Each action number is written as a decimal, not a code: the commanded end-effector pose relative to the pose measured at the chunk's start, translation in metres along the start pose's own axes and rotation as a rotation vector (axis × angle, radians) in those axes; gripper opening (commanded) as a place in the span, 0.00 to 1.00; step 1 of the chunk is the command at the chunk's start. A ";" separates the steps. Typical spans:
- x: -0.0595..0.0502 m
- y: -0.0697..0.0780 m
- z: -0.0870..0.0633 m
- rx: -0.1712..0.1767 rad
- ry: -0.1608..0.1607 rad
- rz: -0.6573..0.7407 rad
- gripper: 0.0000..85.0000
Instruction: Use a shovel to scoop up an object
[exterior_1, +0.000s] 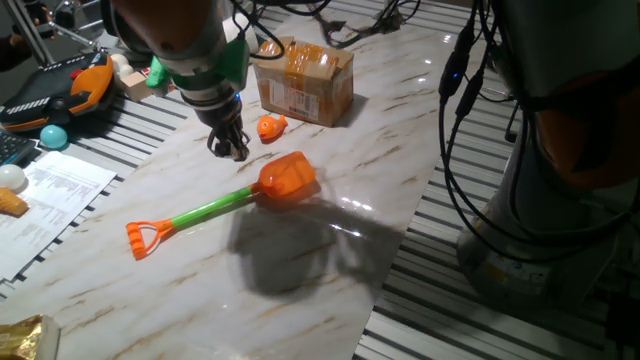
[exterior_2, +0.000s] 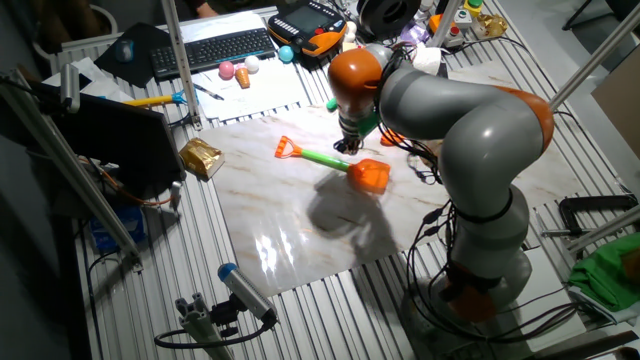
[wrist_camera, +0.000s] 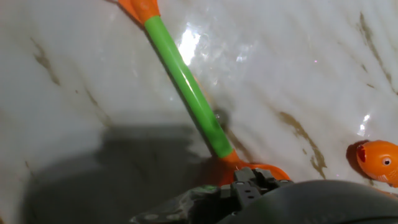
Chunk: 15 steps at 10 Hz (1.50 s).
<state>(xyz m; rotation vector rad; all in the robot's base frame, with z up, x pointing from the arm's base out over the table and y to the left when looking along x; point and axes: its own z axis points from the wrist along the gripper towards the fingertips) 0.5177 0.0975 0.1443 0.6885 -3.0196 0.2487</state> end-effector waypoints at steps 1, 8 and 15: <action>-0.001 0.001 0.002 0.002 0.000 -0.001 0.01; -0.001 0.001 0.003 -0.057 -0.052 0.117 0.01; -0.004 0.003 0.005 -0.010 -0.038 0.072 0.01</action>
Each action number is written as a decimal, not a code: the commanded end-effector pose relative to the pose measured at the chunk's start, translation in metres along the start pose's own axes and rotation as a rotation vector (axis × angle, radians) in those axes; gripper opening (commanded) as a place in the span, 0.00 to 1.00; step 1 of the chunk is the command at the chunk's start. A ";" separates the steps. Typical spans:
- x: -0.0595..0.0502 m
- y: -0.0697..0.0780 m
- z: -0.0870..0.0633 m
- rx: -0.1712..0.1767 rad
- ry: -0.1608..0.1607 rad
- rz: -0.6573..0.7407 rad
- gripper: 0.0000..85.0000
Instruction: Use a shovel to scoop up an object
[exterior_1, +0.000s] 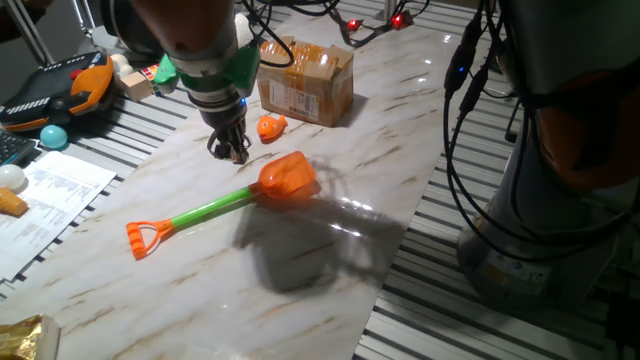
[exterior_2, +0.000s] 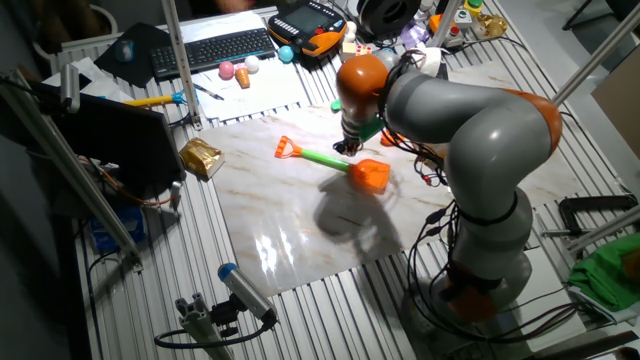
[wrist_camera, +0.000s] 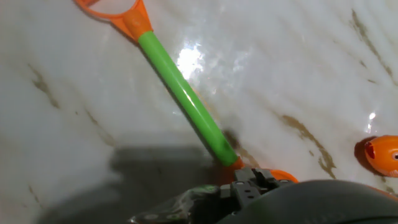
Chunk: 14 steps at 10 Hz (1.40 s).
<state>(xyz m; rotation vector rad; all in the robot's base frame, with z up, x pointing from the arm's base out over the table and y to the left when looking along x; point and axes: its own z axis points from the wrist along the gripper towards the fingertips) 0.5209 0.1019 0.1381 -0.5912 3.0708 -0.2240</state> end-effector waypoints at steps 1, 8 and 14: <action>-0.003 0.001 0.002 0.000 0.004 -0.010 0.01; -0.016 0.021 0.013 -0.037 0.003 0.024 0.01; -0.015 0.031 0.017 -0.057 -0.014 0.091 0.01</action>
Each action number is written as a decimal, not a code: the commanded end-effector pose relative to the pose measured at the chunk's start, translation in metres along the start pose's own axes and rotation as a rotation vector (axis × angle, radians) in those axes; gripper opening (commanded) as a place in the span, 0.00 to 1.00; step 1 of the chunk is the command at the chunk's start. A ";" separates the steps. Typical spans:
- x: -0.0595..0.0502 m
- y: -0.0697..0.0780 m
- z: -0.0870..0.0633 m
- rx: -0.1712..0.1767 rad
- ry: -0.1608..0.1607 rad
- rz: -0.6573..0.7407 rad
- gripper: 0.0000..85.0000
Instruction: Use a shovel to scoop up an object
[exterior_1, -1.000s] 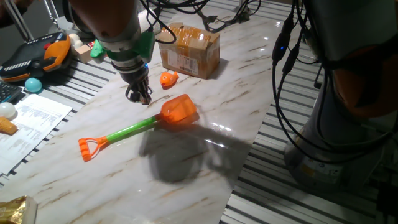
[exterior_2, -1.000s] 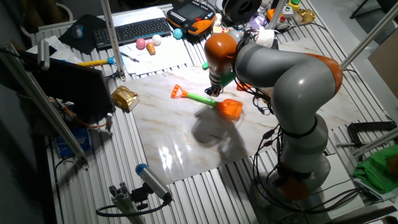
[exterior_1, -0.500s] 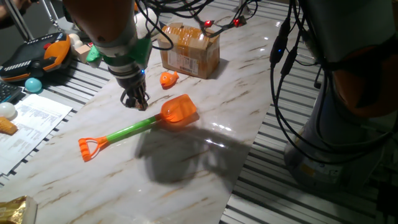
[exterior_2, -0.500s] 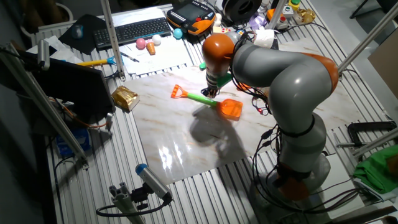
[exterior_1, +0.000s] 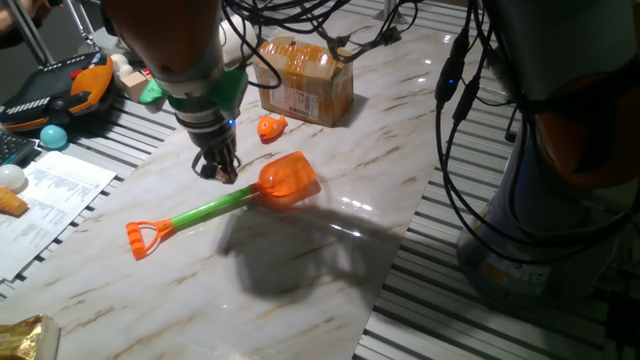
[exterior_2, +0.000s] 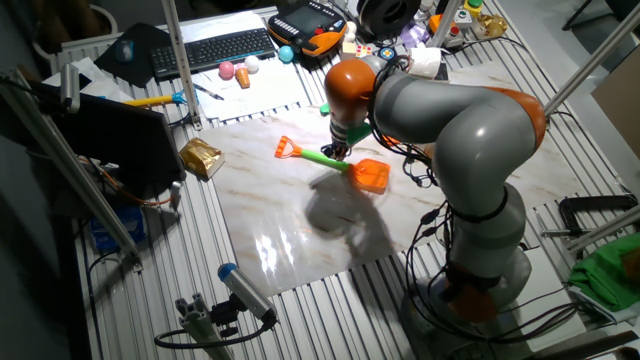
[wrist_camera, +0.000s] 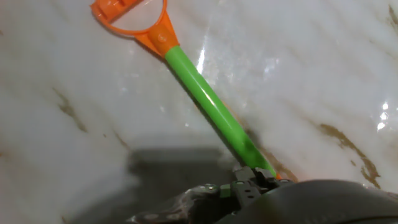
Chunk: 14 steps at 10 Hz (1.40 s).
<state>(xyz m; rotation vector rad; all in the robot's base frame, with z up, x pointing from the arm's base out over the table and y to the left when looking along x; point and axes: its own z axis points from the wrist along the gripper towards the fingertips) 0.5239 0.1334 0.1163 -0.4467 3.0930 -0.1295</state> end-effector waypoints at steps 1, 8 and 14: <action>-0.001 0.000 0.000 -0.010 0.006 0.039 0.01; -0.010 0.009 0.017 -0.020 0.012 -0.162 0.01; -0.022 0.011 0.022 -0.014 -0.007 -0.164 0.01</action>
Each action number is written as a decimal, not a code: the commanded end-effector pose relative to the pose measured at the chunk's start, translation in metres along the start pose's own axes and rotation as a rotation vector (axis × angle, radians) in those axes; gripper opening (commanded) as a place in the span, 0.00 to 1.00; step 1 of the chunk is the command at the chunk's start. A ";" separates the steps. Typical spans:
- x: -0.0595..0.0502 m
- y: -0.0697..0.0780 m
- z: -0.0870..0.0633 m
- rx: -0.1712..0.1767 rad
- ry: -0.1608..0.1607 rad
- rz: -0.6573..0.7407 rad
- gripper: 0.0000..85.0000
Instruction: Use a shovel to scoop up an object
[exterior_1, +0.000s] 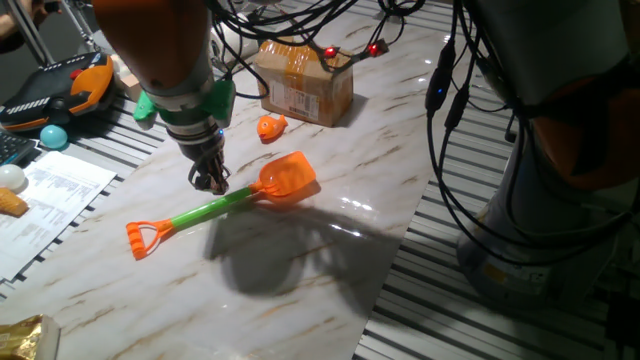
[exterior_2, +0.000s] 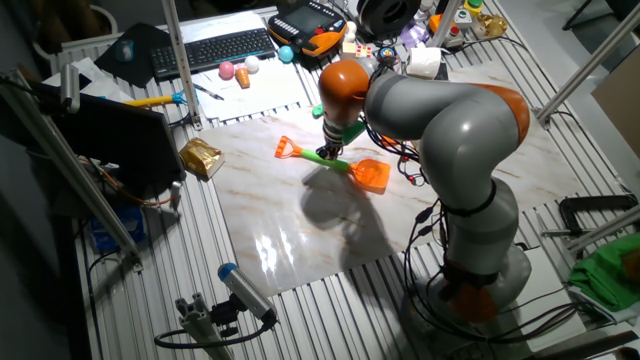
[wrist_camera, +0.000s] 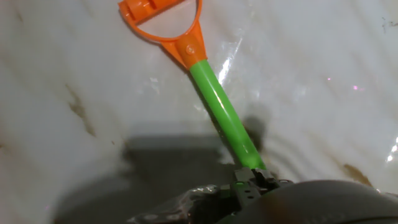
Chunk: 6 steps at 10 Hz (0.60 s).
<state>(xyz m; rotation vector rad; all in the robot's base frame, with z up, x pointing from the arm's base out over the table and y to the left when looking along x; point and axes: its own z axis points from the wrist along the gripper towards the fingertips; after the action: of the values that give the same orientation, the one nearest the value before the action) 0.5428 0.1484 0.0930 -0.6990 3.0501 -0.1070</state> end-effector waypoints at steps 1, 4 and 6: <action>0.000 0.000 0.001 -0.001 0.002 0.000 0.01; -0.005 0.000 0.005 -0.002 0.005 0.000 0.01; -0.007 -0.001 0.008 0.001 0.002 0.000 0.01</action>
<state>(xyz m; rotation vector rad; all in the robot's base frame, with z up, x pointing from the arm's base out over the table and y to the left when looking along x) 0.5503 0.1502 0.0846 -0.6996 3.0518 -0.1080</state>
